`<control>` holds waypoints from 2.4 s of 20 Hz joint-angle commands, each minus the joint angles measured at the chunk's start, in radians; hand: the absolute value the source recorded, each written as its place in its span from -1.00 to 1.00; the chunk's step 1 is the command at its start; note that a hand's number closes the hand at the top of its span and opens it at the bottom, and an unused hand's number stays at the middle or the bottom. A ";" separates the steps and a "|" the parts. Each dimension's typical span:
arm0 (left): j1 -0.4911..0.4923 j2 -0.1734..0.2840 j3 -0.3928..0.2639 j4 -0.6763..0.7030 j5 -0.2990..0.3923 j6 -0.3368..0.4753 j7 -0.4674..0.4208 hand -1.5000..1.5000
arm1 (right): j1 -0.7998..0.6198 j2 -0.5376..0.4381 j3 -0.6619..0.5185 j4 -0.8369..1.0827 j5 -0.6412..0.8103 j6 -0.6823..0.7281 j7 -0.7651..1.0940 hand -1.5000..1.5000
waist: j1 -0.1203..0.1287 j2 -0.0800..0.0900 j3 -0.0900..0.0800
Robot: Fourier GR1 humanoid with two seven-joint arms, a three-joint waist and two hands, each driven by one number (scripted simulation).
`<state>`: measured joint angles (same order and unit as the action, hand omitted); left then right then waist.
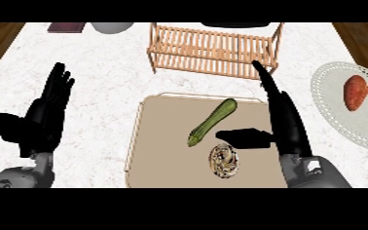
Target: Pick the squash from the tray and place it in the tiered shelf
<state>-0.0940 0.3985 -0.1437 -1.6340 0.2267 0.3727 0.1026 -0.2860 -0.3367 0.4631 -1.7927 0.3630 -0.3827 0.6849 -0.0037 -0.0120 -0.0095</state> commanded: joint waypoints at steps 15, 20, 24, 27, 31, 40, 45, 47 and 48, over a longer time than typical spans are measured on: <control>0.013 -0.026 -0.008 0.005 -0.032 0.004 -0.011 0.00 | -0.359 0.168 0.176 0.271 0.299 0.430 0.733 -1.00 | 0.013 0.009 0.007; 0.036 -0.020 0.007 -0.011 -0.019 -0.010 -0.015 0.00 | -0.365 0.234 0.171 0.367 0.324 0.496 0.802 -1.00 | 0.011 0.005 0.006; 0.018 -0.016 0.024 -0.004 -0.005 -0.030 0.004 0.00 | -0.349 0.240 0.120 0.292 0.341 0.538 0.802 -1.00 | -0.008 0.004 0.008; -0.027 -0.036 0.003 -0.012 -0.043 0.004 0.036 0.00 | -0.345 0.284 0.115 0.329 0.365 0.537 0.798 -1.00 | -0.003 0.008 0.009; 0.026 -0.030 0.007 -0.072 -0.041 -0.001 0.053 0.00 | -0.277 0.301 0.103 0.364 0.425 0.505 0.738 -1.00 | 0.007 0.008 0.010; 0.038 -0.047 0.015 -0.077 -0.061 -0.027 0.046 0.00 | -0.174 0.329 0.045 0.423 0.523 0.455 0.592 -1.00 | 0.009 0.011 0.010; 0.053 -0.041 0.072 -0.041 -0.036 -0.088 0.007 0.00 | -0.202 0.336 0.060 0.427 0.521 0.437 0.595 -1.00 | 0.012 0.012 0.009; 0.099 -0.049 0.061 -0.096 -0.055 -0.079 0.008 0.00 | -0.147 0.336 0.090 0.405 0.547 0.418 0.585 -1.00 | 0.013 0.011 0.009; -0.005 -0.107 0.014 -0.010 -0.091 -0.048 0.018 0.00 | -0.176 0.336 0.090 0.482 0.544 0.381 0.548 -1.00 | 0.009 0.014 0.010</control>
<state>-0.0623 0.3361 -0.0987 -1.6707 0.1699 0.3109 0.1150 -0.4408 -0.0155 0.5307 -1.3899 0.8965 0.0709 1.1337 0.0041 -0.0007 -0.0002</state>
